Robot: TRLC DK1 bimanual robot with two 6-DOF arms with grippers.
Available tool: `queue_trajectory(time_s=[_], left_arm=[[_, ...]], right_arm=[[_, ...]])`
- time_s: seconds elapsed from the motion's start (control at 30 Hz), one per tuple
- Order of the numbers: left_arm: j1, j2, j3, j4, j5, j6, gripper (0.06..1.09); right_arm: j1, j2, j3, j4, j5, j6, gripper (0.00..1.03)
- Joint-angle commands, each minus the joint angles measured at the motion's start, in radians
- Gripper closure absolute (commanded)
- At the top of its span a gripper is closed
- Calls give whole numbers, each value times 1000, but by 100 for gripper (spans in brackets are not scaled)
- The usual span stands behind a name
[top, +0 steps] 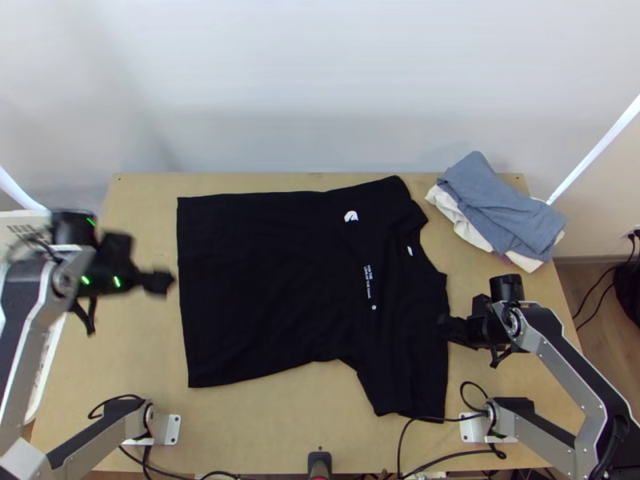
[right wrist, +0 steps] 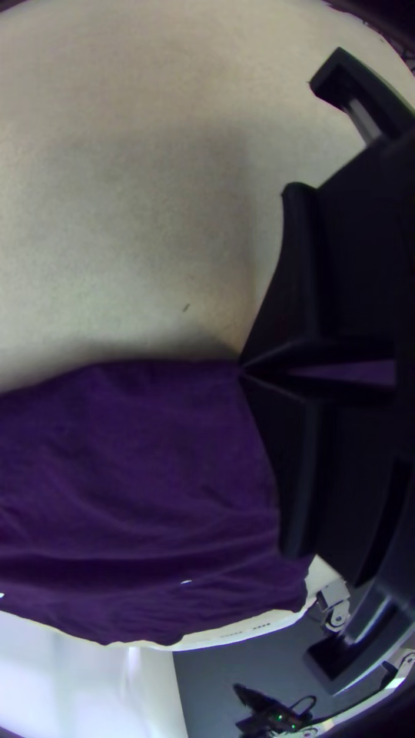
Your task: Fold the t-shirt
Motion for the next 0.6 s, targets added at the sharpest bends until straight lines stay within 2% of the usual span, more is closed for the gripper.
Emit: queue_trajectory(time_s=[0.0, 0.17, 0.3, 0.43, 0.57], left_arm=[[1, -45, -133, -86, -42, 250, 16], [-24, 31, -249, -299, -121, 310, 16], [-79, 32, -354, -282, -149, 313, 16], [-188, 47, -394, -252, -126, 250, 16], [-209, 141, -366, -246, -101, 218, 16]], right_arm=[[10, -8, -1, 11, -1, -13, 100], [11, -8, 11, 11, -3, -10, 100], [11, -10, 14, 11, -1, -10, 100], [11, -8, 11, 11, -1, -9, 100], [22, -8, 18, 11, 2, -9, 100]])
